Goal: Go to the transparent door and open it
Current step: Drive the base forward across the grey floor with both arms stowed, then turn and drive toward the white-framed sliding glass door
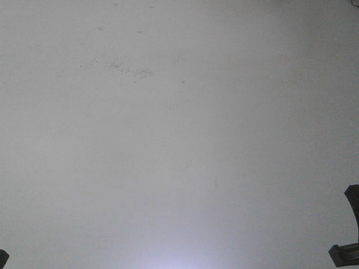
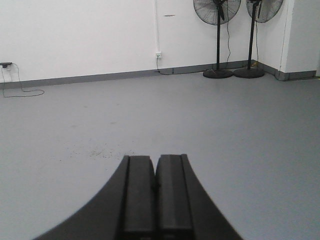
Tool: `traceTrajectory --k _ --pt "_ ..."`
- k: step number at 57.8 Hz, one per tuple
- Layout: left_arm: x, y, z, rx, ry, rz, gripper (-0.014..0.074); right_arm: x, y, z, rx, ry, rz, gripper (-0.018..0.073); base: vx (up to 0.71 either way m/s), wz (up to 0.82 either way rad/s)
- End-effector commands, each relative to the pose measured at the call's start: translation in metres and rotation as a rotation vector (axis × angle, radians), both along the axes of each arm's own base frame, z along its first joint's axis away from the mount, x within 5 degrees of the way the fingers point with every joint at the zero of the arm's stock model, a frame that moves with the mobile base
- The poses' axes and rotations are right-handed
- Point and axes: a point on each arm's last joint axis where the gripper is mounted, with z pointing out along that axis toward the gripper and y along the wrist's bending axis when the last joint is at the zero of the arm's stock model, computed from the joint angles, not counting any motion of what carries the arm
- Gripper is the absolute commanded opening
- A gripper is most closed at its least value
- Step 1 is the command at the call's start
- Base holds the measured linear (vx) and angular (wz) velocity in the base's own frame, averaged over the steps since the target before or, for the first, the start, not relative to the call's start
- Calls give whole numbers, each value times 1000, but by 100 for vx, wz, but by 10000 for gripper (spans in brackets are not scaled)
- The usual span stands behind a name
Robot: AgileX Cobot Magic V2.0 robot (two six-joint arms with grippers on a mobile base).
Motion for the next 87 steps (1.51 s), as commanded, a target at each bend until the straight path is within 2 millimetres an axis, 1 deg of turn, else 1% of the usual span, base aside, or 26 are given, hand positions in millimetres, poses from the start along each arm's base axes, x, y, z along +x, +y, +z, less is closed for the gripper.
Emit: traceTrajectory --k 1,29,87 --pt "-1 -1 5 -27 -84 -14 3 0 -2 6 7 -86 -21 -5 34 6" --pt "-1 -1 5 -27 -84 -14 3 0 -2 6 6 -86 -21 -5 40 26" --pt "-1 -1 5 -27 -84 -14 3 0 -2 6 6 -86 -21 -5 49 55"
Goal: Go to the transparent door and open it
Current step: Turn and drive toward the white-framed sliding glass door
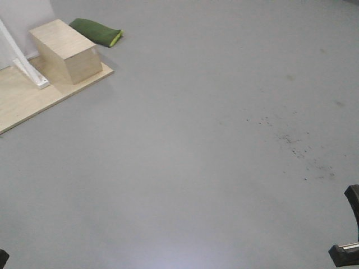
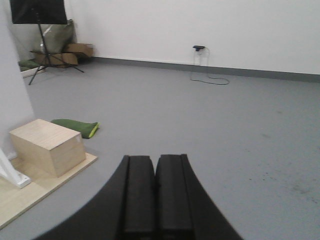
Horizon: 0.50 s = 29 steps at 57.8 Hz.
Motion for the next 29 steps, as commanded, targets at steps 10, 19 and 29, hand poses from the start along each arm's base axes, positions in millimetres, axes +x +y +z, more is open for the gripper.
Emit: traceTrajectory --k 10,19,29 --pt "-1 -1 5 -27 -84 -14 3 0 -2 6 6 -86 -21 -5 51 61" --pt "-1 -1 5 -27 -84 -14 3 0 -2 6 6 -86 -21 -5 52 66" --pt "-1 -1 5 -27 -84 -14 3 0 -2 6 6 -86 -21 -5 53 68"
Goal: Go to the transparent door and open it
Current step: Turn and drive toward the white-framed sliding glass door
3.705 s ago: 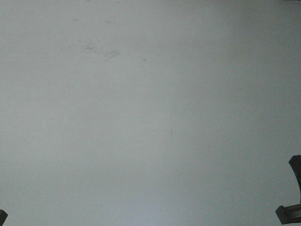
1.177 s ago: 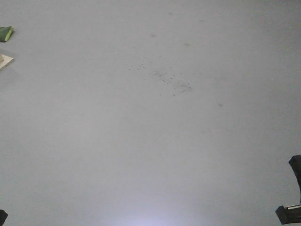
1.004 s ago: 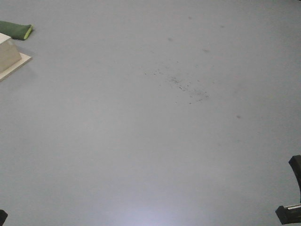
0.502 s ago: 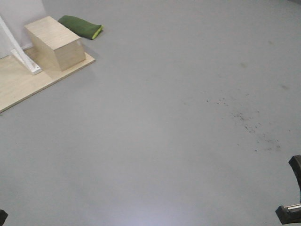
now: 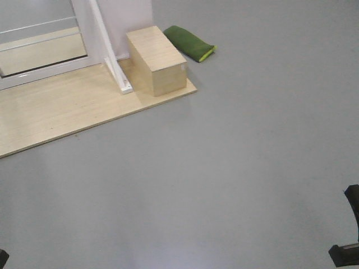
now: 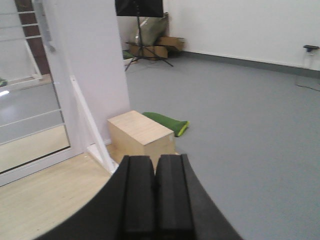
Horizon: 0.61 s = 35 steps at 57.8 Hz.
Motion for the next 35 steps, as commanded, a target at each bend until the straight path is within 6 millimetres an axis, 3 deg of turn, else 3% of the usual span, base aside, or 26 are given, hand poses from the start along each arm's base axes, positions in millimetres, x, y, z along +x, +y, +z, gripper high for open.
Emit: traceTrajectory --k 1,35 --pt "-1 -1 5 -27 -84 -14 3 0 -2 6 6 -86 -21 -5 53 67" --pt "-1 -1 5 -27 -84 -14 3 0 -2 6 6 -86 -21 -5 53 54"
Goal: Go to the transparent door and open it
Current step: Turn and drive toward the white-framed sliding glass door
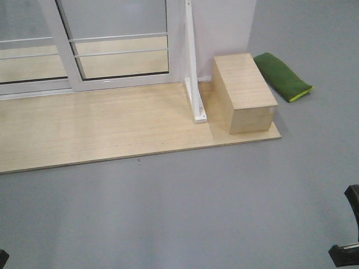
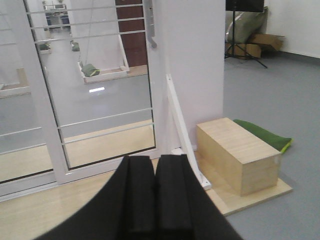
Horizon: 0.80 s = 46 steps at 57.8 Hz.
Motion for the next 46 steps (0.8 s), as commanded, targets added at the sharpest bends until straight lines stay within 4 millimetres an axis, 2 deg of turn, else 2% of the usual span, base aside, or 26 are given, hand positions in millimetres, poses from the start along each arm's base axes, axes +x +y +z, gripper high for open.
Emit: traceTrajectory --k 1,46 --pt "-1 -1 5 -27 -84 -14 3 0 -2 6 6 -86 -21 -5 52 38" --pt "-1 -1 5 -27 -84 -14 3 0 -2 6 6 -87 -21 -5 51 34"
